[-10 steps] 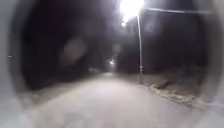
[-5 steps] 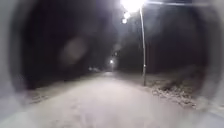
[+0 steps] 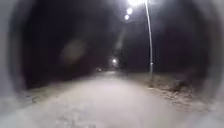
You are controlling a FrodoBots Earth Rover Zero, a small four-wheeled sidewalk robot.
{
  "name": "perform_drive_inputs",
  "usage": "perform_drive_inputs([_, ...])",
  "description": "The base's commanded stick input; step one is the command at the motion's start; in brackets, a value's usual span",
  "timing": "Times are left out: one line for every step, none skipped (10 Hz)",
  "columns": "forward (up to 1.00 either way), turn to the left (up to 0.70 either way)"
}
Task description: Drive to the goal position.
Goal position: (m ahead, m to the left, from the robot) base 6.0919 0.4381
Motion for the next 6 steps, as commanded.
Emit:
perform_drive_inputs([1.0, 0.0])
perform_drive_inputs([1.0, 0.0])
perform_drive_inputs([1.0, 0.0])
perform_drive_inputs([1.0, 0.0])
perform_drive_inputs([1.0, 0.0])
perform_drive_inputs([1.0, 0.0])
